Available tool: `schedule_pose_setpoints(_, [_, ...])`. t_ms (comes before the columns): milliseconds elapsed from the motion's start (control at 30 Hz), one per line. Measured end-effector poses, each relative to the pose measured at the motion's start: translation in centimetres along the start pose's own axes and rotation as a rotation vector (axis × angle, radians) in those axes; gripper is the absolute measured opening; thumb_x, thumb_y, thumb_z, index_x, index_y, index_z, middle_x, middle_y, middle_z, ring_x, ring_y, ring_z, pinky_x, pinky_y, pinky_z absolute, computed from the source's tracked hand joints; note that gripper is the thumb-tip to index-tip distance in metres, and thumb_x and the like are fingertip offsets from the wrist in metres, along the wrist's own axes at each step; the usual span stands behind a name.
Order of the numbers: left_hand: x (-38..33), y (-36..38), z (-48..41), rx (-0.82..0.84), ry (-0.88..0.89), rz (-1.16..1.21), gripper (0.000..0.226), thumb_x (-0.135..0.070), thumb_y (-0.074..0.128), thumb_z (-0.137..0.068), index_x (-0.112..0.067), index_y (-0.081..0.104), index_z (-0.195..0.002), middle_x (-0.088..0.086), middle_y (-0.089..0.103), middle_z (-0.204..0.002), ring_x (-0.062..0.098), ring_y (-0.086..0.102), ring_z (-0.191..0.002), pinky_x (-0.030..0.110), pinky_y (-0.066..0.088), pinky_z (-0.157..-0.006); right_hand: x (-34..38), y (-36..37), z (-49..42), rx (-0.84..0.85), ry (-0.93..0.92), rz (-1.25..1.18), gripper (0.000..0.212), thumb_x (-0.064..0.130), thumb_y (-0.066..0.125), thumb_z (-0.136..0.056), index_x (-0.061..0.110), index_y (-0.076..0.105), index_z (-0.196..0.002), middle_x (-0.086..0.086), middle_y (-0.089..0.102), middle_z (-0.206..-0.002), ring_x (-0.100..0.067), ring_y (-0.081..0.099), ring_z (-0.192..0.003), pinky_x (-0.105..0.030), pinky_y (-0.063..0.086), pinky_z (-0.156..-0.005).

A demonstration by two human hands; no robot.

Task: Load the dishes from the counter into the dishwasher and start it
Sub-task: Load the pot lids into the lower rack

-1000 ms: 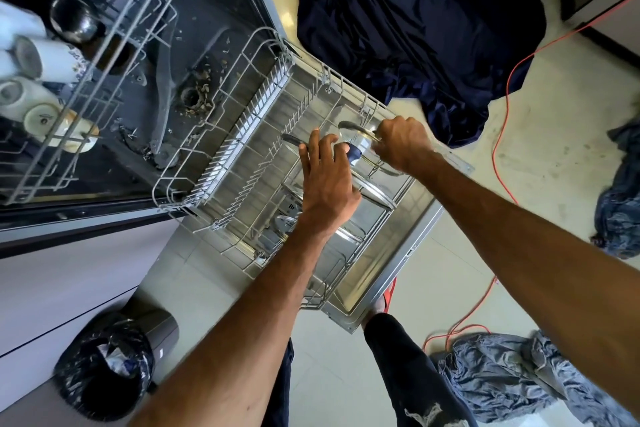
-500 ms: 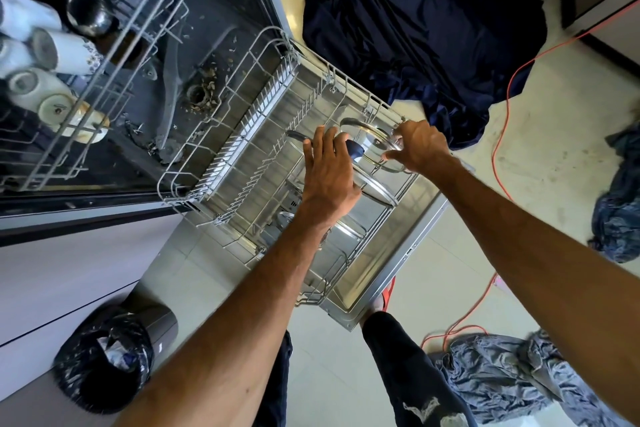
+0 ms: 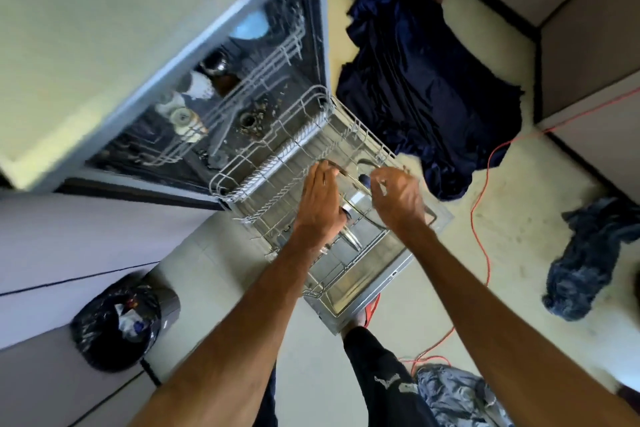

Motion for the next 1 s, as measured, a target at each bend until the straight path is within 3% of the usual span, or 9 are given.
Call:
schedule_pose_setpoints(133, [0.7,-9.3,5.5,-0.115,-0.104,0.091,0.078,-0.002,0.074,-0.077,-0.004,0.037,-0.146,0.012,0.038,-0.149,0.026,0.030,-0.144,0.037,0.028,-0.121,8.0,-3.1,2.0,0.327,-0.143,-0.066,0.068,0.033,0.065,-0.095,0.047,0.025,-0.148,-0.006,0.063,-0.089,-0.024,0.065,-0.071,-0.035,0.058,-0.060])
schedule_pose_setpoints(233, [2.1,-16.0,9.6,-0.224,-0.114,0.117,0.071,0.003,0.065,-0.082,-0.004,0.037,-0.147,0.013,0.037,-0.151,0.029,0.027,-0.146,0.038,0.023,-0.124,16.0,-7.6,3.2,0.381,-0.202,0.015,0.039,0.044,0.043,-0.103,0.016,0.057,-0.127,-0.016,0.066,-0.101,-0.032,0.069,-0.081,-0.039,0.059,-0.071])
schedule_pose_setpoints(300, [3.7,-20.9,12.9,-0.291,-0.128,0.095,0.069,0.003,0.065,-0.085,-0.001,0.037,-0.148,0.016,0.035,-0.155,0.033,0.025,-0.148,0.044,0.024,-0.123,23.4,-12.8,3.2,0.335,-0.290,-0.073,0.052,0.046,0.025,-0.103,0.017,0.069,-0.106,-0.010,0.070,-0.098,-0.032,0.068,-0.089,-0.035,0.053,-0.078])
schedule_pose_setpoints(400, [7.2,-27.4,17.8,-0.416,-0.106,0.072,0.068,-0.009,0.069,-0.083,0.000,0.043,-0.145,0.020,0.041,-0.152,0.038,0.034,-0.145,0.044,0.030,-0.121,33.1,-18.1,4.7,0.303,-0.377,-0.145,0.030,0.031,0.047,-0.097,0.017,0.073,-0.096,-0.005,0.070,-0.091,-0.028,0.069,-0.083,-0.031,0.052,-0.073])
schedule_pose_setpoints(533, [13.6,-36.4,26.7,-0.605,-0.109,0.034,0.056,-0.016,0.065,-0.078,-0.005,0.055,-0.132,0.016,0.053,-0.141,0.033,0.048,-0.134,0.040,0.039,-0.114,46.7,-21.7,8.8,0.362,-0.594,-0.244,0.053,0.047,0.037,-0.090,0.010,0.075,-0.098,-0.014,0.074,-0.095,-0.032,0.070,-0.089,-0.039,0.054,-0.080])
schedule_pose_setpoints(600, [16.6,-40.0,32.0,-0.674,-0.142,0.006,0.051,-0.008,0.069,-0.076,-0.006,0.058,-0.125,0.013,0.059,-0.131,0.031,0.055,-0.123,0.038,0.046,-0.106,52.8,-22.6,11.3,0.369,-0.662,-0.300,0.047,0.047,0.041,-0.093,0.013,0.073,-0.097,-0.012,0.074,-0.095,-0.032,0.068,-0.090,-0.034,0.052,-0.078])
schedule_pose_setpoints(733, [25.8,-43.6,44.4,-0.705,-0.395,0.017,0.043,-0.004,0.053,-0.077,-0.014,0.053,-0.118,0.006,0.060,-0.122,0.035,0.061,-0.108,0.045,0.053,-0.080,64.1,-21.1,18.3,0.294,-0.810,-0.320,0.026,0.035,0.051,-0.094,0.018,0.067,-0.104,-0.006,0.074,-0.097,-0.029,0.069,-0.091,-0.036,0.054,-0.077])
schedule_pose_setpoints(833, [33.1,-43.4,54.9,-0.692,-0.586,-0.003,0.041,-0.005,0.048,-0.081,-0.016,0.053,-0.121,0.008,0.061,-0.121,0.036,0.062,-0.108,0.045,0.052,-0.081,71.9,-21.3,26.8,0.342,-0.949,-0.277,0.008,0.021,0.060,-0.086,0.015,0.065,-0.087,-0.008,0.072,-0.078,-0.033,0.068,-0.076,-0.037,0.051,-0.063])
schedule_pose_setpoints(1000, [42.1,-40.2,69.9,-0.647,-0.899,0.070,0.036,-0.013,0.045,-0.082,-0.023,0.055,-0.115,0.007,0.068,-0.116,0.036,0.065,-0.108,0.041,0.052,-0.087,80.0,-17.7,38.2,0.590,-1.119,-0.211,0.022,0.024,0.056,-0.082,0.022,0.069,-0.100,-0.006,0.074,-0.091,-0.032,0.070,-0.091,-0.034,0.054,-0.075])
Point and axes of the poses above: each hand's wrist, its own z-axis away from the middle knuckle, its own y-axis out of the palm, x = y × z, the point moved 5 cm from there along -z, towards the middle knuckle
